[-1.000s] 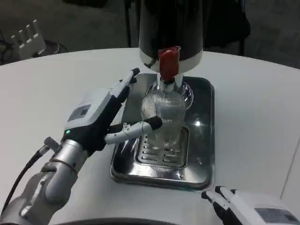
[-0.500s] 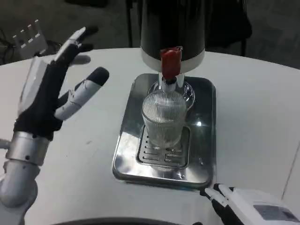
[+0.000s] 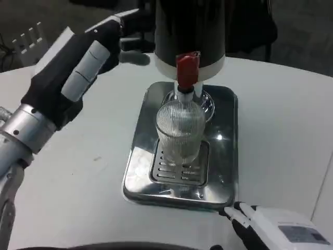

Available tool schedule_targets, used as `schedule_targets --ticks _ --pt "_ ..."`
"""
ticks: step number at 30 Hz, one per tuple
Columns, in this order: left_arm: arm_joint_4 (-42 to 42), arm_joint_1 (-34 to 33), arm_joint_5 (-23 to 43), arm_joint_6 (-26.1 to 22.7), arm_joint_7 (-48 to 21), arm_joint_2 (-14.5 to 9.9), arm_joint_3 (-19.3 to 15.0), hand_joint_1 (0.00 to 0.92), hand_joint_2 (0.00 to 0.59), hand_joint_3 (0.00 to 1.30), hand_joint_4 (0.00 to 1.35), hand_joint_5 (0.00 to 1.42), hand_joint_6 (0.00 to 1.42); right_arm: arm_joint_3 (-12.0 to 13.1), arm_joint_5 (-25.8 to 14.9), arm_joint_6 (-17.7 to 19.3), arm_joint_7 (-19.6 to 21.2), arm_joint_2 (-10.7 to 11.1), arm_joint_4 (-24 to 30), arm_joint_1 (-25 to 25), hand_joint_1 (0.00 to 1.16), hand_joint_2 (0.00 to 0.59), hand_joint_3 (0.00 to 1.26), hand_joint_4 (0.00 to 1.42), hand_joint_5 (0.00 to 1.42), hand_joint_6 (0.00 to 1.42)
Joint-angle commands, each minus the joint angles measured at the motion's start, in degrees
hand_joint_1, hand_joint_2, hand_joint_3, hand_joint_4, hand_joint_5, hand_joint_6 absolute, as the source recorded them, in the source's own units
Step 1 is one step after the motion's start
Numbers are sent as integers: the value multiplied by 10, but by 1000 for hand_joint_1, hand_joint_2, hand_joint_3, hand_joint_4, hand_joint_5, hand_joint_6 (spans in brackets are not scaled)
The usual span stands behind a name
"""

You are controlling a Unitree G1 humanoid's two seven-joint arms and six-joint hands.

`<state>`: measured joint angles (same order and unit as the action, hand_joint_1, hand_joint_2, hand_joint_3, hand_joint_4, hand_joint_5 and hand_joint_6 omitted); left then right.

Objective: Grasp the cup under the faucet to collect the drink, then remove the cup.

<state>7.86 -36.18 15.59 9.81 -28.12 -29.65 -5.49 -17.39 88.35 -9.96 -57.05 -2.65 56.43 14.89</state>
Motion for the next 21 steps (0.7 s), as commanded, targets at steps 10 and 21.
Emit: schedule_targets --ticks 10,21 --pt "8 -55 -28 -34 -62 -2 22 0 80 233 164 278 344 -19 -2 5 8 -38 14 12 88 490 84 0 0 0" --pt "48 -100 -49 -42 -73 17 45 0 76 226 156 274 343 -68 11 17 12 -69 20 19 93 487 76 0 0 0"
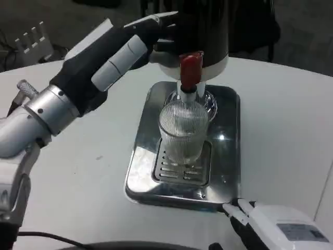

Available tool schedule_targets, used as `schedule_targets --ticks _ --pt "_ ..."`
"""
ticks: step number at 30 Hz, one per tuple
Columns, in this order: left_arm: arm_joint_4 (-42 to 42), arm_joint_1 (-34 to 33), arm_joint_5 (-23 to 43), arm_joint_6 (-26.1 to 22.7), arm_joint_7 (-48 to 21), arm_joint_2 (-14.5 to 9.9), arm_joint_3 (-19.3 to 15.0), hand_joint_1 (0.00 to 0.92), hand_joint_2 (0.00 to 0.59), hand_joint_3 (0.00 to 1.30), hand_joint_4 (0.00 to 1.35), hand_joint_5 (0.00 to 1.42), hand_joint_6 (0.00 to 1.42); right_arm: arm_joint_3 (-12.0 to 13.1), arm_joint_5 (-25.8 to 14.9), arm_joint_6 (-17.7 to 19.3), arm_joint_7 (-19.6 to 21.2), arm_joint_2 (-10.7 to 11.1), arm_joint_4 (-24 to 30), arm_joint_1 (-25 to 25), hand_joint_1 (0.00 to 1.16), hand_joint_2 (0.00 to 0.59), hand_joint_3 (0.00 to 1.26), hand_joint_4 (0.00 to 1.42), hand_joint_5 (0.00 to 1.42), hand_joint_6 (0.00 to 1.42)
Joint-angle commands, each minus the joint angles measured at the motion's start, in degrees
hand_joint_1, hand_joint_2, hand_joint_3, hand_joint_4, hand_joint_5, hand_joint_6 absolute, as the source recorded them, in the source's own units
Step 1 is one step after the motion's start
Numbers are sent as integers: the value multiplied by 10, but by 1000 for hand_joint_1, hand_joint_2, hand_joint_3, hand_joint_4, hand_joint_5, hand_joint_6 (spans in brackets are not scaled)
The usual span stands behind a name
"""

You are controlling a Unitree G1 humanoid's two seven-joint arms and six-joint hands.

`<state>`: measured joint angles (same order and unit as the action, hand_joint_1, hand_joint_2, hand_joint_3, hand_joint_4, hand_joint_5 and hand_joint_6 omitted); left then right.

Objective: Grasp the cup under the faucet to collect the drink, then remove the cup.

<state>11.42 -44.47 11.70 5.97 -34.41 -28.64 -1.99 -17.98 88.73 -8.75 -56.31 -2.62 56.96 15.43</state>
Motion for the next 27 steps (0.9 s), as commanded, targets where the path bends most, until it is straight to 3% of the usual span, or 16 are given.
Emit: schedule_targets --ticks 1,5,12,27 --pt "15 -20 -12 -4 -11 9 11 0 76 226 155 273 343 -70 10 6 4 -73 18 14 95 486 76 0 0 0" --pt "21 -29 -15 -9 -16 14 16 0 75 225 158 273 343 -91 11 13 1 -81 23 17 99 485 75 0 0 0" --pt "12 -23 -18 -14 -18 15 18 0 69 245 194 297 361 -98 7 15 -1 -81 20 25 106 485 74 0 0 0" --pt "94 -66 -29 1 -48 31 34 0 66 253 198 300 365 -145 22 8 -9 -121 17 4 113 484 74 0 0 0"
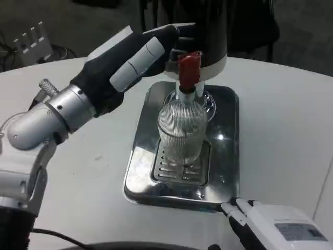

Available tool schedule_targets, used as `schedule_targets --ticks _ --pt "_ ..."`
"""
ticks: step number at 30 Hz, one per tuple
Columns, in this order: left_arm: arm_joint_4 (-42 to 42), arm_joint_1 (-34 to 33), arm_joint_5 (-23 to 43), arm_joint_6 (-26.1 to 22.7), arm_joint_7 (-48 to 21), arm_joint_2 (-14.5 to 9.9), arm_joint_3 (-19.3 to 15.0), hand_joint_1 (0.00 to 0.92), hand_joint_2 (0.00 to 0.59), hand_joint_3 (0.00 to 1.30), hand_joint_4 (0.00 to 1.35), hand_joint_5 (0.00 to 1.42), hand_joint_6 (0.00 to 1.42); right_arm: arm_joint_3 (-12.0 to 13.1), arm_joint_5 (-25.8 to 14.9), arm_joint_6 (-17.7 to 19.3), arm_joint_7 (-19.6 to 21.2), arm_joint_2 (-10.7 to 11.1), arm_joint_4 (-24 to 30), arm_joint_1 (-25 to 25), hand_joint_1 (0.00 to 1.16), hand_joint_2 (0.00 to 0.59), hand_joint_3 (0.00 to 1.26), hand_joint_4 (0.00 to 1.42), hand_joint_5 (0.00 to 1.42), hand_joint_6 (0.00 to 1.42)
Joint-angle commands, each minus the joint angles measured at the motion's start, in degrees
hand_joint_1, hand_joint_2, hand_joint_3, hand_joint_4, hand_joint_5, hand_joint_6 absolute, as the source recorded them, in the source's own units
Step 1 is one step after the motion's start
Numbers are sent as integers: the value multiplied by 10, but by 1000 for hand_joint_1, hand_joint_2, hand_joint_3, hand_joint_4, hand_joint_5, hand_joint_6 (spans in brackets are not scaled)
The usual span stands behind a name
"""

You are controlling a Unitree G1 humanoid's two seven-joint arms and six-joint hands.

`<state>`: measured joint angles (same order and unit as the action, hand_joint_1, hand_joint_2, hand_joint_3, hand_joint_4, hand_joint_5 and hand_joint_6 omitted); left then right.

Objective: Grasp the cup under the faucet to collect the drink, then remove the cup.

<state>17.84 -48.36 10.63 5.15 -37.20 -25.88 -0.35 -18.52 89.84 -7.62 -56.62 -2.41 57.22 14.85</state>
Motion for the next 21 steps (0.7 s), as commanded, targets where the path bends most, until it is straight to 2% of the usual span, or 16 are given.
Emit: schedule_targets --ticks 1,12,21 --pt "36 -32 -20 10 -22 3 21 0 65 253 198 300 365 -142 12 -4 -7 -125 13 10 113 484 74 0 0 0" --pt "70 -45 -46 48 -32 -1 49 0 63 266 208 310 385 -151 10 -13 -10 -132 3 8 116 484 81 0 0 0" --pt "80 -49 -78 89 -30 -5 63 0 55 295 218 273 299 -141 -3 -30 4 -140 3 7 117 484 91 0 0 0"
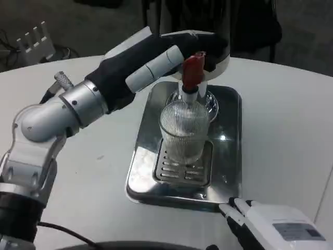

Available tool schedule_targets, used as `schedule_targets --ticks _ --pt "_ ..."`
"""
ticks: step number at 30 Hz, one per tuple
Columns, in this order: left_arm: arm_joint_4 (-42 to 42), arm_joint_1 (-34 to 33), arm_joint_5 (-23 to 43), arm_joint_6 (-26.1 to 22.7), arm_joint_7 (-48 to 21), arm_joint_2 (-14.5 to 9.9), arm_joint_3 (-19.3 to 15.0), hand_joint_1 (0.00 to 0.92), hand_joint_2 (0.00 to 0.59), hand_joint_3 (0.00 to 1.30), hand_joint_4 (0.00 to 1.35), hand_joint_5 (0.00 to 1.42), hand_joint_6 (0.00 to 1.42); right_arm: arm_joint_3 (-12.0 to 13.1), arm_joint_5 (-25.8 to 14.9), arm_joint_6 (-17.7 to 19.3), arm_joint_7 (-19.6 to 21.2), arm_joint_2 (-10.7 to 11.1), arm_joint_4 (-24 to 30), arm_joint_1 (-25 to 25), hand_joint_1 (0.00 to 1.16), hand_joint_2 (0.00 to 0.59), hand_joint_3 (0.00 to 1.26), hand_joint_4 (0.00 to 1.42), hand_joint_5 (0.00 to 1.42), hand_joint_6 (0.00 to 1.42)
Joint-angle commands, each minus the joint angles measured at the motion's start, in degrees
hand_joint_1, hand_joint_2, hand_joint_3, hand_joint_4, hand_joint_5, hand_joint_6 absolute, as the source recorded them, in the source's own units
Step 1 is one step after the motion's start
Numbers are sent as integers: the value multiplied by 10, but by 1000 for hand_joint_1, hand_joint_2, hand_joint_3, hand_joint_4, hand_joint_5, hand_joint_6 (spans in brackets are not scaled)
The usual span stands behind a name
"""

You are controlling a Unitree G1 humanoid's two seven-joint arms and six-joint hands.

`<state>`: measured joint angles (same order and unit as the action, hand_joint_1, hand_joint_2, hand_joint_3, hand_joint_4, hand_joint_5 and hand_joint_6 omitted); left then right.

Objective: Grasp the cup under the faucet to collect the drink, then remove the cup.

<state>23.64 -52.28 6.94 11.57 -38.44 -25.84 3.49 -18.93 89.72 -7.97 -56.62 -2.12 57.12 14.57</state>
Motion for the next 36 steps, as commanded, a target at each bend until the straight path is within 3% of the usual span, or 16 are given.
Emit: schedule_targets --ticks 1,8,18,22,24,27,28,33,36 --pt "23 -10 -45 29 -18 -6 26 0 55 295 218 263 294 -136 -6 -31 6 -144 4 9 117 484 92 0 0 0" --pt "27 -11 -74 55 -18 -10 38 0 51 295 218 255 283 -106 -75 -93 15 -159 -1 -7 118 484 113 0 0 0" --pt "41 -21 -111 87 -15 -18 50 0 49 293 206 238 262 -80 -139 -154 28 -140 8 -42 127 463 124 0 14 25" --pt "50 -27 -122 101 -14 -20 54 0 49 287 205 234 261 -80 -166 -178 47 -134 13 -46 228 413 124 1 50 56" --pt "53 -28 -125 104 -14 -20 55 0 48 285 205 233 260 -78 -194 -187 67 -129 17 -47 298 370 134 30 89 86" --pt "60 -30 -128 107 -13 -19 53 0 48 284 205 232 260 -67 -261 -207 102 -122 14 -58 514 288 81 71 156 156" --pt "62 -30 -129 108 -13 -19 53 0 47 283 205 232 260 -64 -283 -206 131 -118 12 -55 562 269 61 73 173 183" --pt "61 -30 -127 107 -13 -21 52 0 47 283 204 232 259 -62 -345 -208 225 -95 -4 -44 647 240 13 94 223 228" --pt "58 -29 -129 111 -12 -23 55 0 46 283 204 232 259 -59 -367 -218 252 -75 -11 -48 650 240 8 107 224 231"
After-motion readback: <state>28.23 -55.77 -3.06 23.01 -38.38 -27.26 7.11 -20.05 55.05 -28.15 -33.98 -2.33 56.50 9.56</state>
